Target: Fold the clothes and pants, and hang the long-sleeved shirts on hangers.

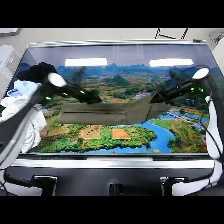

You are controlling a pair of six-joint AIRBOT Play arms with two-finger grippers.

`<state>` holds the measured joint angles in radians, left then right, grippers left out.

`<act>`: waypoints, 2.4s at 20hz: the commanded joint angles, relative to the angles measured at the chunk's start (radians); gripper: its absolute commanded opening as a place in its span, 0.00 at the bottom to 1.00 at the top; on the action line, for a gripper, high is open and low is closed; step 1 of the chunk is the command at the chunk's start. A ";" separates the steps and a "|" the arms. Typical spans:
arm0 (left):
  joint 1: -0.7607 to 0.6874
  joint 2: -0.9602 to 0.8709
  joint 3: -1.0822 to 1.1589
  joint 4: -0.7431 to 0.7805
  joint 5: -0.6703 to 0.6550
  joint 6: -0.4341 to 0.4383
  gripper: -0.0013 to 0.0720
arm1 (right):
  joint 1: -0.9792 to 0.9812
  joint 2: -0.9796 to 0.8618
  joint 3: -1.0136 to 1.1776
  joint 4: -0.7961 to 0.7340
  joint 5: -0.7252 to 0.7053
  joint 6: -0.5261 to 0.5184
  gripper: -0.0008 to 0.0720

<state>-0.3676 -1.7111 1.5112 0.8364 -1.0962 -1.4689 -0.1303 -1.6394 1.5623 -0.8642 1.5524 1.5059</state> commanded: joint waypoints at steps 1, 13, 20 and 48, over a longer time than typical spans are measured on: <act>-0.140 -0.139 -0.007 -0.021 0.107 -0.089 0.05 | 0.085 0.182 0.001 -0.033 0.047 0.108 0.07; -0.377 -0.280 -0.007 -0.690 0.448 0.075 0.05 | 0.148 0.343 0.001 -0.130 0.028 0.267 0.07; 0.114 0.071 -0.007 0.080 0.174 -0.111 0.05 | 0.341 0.117 0.001 0.085 -0.231 0.218 0.07; 0.420 0.569 -0.016 0.357 -0.056 -0.103 0.05 | 0.140 -0.076 -0.440 0.208 -0.314 -0.119 0.84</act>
<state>0.0532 -1.1431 1.4960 1.1927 -1.1526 -1.5711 -0.0257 -1.6928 1.1992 -0.7910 1.3025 1.5200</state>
